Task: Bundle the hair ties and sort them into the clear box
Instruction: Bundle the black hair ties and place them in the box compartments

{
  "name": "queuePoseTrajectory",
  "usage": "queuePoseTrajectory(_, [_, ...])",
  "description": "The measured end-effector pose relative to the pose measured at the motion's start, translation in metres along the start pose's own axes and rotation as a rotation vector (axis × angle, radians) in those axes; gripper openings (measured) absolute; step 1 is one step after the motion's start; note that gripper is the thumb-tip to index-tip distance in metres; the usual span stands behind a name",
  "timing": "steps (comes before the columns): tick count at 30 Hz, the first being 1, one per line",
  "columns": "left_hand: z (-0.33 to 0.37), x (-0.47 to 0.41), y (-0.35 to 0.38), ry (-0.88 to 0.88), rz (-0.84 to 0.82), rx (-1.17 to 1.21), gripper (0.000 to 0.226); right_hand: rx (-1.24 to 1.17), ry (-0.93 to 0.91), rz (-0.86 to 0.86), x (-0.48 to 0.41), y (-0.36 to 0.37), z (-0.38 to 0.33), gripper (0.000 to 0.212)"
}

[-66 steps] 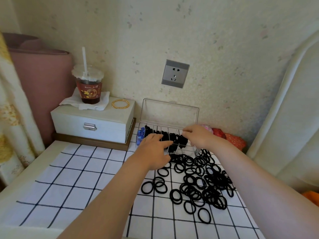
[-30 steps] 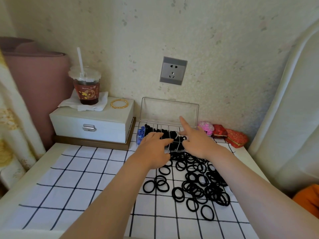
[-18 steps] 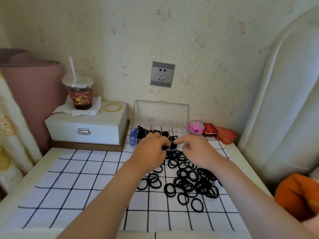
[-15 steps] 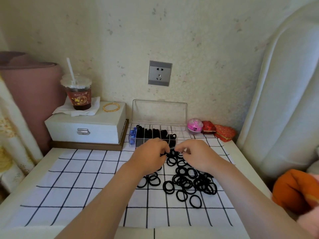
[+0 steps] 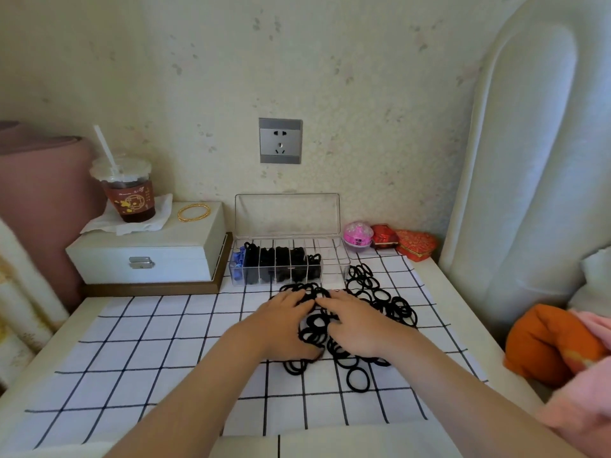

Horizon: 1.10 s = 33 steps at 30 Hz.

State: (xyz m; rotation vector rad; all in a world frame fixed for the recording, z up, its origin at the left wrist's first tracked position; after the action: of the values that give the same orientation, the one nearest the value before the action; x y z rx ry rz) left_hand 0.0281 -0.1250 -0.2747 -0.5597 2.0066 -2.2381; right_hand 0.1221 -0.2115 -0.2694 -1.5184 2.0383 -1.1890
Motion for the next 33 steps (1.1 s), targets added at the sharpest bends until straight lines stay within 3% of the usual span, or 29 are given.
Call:
queuePoseTrajectory(4, [-0.018, 0.000, -0.011, -0.086, -0.042, 0.007, 0.093, -0.140, -0.070, 0.273, 0.007, -0.045, 0.000, 0.036])
queuePoseTrajectory(7, [-0.010, -0.004, -0.024, -0.085, 0.012, 0.067, 0.084, 0.088, -0.041, 0.535, 0.002, -0.079, 0.018, 0.027])
queuePoseTrajectory(9, [0.009, -0.007, -0.032, -0.038, 0.083, 0.105, 0.081, 0.196, 0.081, 0.464, -0.011, -0.078, 0.041, 0.036])
queuePoseTrajectory(12, [0.040, -0.011, -0.024, 0.043, 0.049, 0.118, 0.103, 0.137, 0.151, 0.213, -0.028, -0.061, 0.064, 0.069])
queuePoseTrajectory(16, [0.056, -0.019, 0.001, 0.059, -0.068, 0.023, 0.126, 0.141, 0.108, 0.112, -0.037, -0.053, 0.071, 0.068])
queuePoseTrajectory(26, [0.042, -0.017, 0.010, 0.011, -0.083, -0.069, 0.110, 0.169, -0.011, 0.158, 0.013, -0.017, 0.062, 0.075])
queuePoseTrajectory(33, [0.017, 0.000, 0.003, -0.094, -0.130, -0.055, 0.106, 0.072, -0.153, 0.263, 0.007, 0.008, 0.019, 0.058])
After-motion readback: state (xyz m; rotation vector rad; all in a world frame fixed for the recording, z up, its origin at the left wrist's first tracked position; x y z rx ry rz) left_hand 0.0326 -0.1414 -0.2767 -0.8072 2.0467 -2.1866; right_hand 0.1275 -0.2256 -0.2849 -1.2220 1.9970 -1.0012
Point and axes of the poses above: each hand's wrist, its own x-axis away from the middle knuckle, its own y-axis out of the palm, z = x × y, the point moved 7 cm from there along -x, towards the middle knuckle, and after that the axes turned 11 degrees about -x, right-handed, at the moved point
